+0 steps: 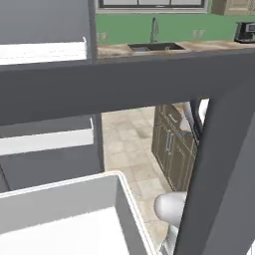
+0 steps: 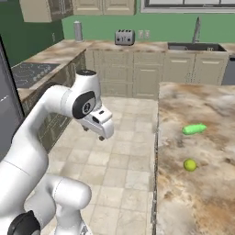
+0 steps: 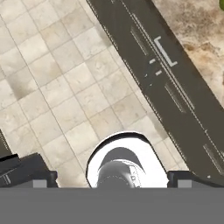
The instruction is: Open the fridge, remove the pear, corn, and steak, and place them on any counter.
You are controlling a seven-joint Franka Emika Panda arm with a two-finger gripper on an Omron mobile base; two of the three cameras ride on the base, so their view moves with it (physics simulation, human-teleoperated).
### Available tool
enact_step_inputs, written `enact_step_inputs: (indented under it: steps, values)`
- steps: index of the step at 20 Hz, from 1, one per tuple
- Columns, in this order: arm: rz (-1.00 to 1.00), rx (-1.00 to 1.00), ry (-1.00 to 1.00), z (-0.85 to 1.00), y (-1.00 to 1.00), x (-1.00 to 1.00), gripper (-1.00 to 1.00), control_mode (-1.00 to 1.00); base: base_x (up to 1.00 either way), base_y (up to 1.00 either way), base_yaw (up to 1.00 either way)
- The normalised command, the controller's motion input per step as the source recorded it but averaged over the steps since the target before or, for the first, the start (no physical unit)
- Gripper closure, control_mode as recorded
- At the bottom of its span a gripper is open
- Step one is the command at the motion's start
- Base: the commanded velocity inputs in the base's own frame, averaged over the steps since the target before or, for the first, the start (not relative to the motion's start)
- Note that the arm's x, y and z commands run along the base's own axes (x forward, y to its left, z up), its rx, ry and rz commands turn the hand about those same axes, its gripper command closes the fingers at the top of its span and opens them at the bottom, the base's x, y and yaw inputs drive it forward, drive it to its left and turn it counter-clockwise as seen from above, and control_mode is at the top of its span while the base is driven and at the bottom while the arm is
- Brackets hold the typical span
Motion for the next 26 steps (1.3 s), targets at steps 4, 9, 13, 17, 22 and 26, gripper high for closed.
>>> enact_step_inputs:
  steps: [4, 9, 13, 17, 22, 26]
  values:
    - [0.0, 0.0, 0.0, 0.0, 0.0, 0.0, -1.0, 1.0, -0.09, 0.0, 0.94]
    - [0.0, 0.0, 0.0, 0.0, 0.0, 0.0, -1.0, 1.0, 0.0, 0.03, 0.94]
    - [0.0, 0.0, 0.0, 0.0, 0.0, 0.0, -1.0, 1.0, 0.0, 0.05, 0.94]
    - [0.0, 0.0, 0.0, 0.0, 0.0, 0.0, -1.0, 1.0, 0.0, 0.0, 0.91]
    - [0.0, 0.0, 0.0, 0.0, 0.0, 0.0, -1.0, 1.0, 0.1, -0.02, 0.89]
    - [0.0, 0.0, 0.0, 0.0, 0.0, 0.0, -1.0, 1.0, 0.42, -0.23, 0.85]
